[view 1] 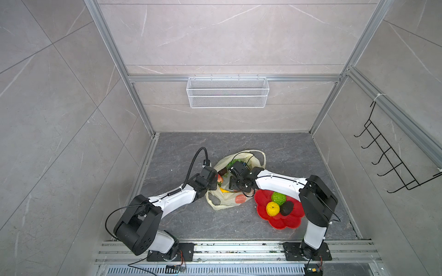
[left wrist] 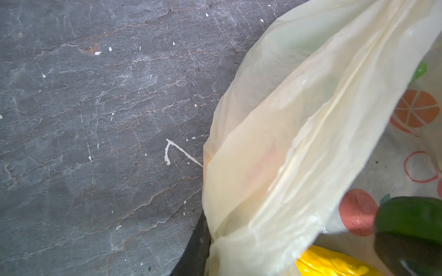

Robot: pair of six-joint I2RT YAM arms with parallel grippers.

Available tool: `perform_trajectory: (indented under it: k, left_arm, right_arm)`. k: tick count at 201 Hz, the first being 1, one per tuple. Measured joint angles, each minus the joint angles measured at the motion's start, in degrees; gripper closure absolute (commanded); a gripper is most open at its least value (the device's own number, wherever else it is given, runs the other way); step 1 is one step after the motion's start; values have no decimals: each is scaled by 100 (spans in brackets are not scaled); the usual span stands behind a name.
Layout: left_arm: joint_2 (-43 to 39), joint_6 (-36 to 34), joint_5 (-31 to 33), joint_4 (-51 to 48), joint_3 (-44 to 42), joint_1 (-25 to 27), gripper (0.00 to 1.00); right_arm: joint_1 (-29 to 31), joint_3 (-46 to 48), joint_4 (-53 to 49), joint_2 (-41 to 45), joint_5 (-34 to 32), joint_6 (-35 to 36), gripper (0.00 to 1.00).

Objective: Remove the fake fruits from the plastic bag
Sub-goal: 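Lift the dark green fruit out of the bag over the red plate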

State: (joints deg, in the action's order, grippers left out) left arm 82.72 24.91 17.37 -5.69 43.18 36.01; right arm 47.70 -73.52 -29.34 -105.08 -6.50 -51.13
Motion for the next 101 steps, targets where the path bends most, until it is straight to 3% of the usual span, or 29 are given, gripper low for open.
perform_trajectory:
  k: [65,101]
  left_arm:
    - [0,0,2,-2,0,0,82]
    - [4,0,-2,-2,0,0,82]
  right_arm:
    - [0,0,-151,326,-35,109,36]
    - [0,55,-459,981,-120,192,38]
